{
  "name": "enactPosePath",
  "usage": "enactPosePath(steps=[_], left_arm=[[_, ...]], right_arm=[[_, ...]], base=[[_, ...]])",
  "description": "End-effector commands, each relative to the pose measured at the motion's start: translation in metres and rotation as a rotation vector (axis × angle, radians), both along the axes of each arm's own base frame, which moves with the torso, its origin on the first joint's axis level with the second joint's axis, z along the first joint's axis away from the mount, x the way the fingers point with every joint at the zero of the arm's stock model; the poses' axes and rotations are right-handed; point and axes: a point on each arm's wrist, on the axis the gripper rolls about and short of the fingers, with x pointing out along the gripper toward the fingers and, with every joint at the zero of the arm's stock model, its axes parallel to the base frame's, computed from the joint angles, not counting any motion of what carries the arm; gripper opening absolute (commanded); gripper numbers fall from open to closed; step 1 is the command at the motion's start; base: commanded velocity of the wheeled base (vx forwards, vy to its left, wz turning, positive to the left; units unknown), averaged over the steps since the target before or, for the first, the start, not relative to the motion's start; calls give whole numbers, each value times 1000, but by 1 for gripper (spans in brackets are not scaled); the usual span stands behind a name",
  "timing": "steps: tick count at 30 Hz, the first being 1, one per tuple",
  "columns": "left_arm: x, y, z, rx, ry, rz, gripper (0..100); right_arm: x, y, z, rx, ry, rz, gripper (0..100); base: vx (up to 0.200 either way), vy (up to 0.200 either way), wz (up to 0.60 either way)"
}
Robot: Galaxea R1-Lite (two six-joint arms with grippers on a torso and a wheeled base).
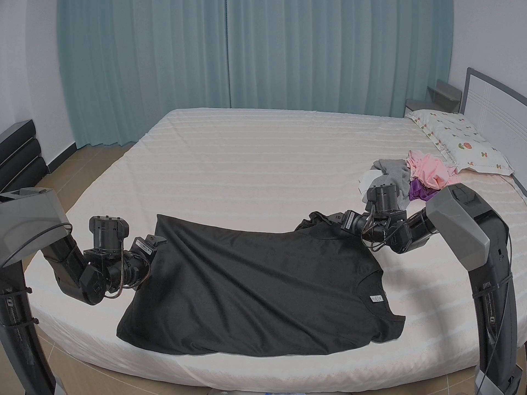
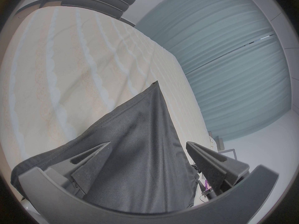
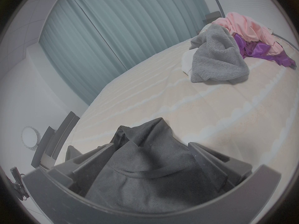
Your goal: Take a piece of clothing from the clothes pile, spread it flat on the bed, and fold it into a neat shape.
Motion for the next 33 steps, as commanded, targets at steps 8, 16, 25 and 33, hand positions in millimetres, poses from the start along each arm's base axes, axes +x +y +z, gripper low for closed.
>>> enactPosePath(steps=[8,16,25,33], left_arm=[[0,-1,-1,1,2,-3,100],[0,-1,-2,2,4,-2,100],[0,-1,-2,2,4,-4,100],[1,-1,-1,3,-1,-3,100]], right_arm=[[9,-4,-12,-8,-4,-11,100],[10,-11,-23,-19,19,-30,100],[8,-15,-30,-24,42,-36,0],[12,-22,-26,-11,23,-61,0]], base=[[0,0,0],[0,0,0],[0,0,0],[0,0,0]])
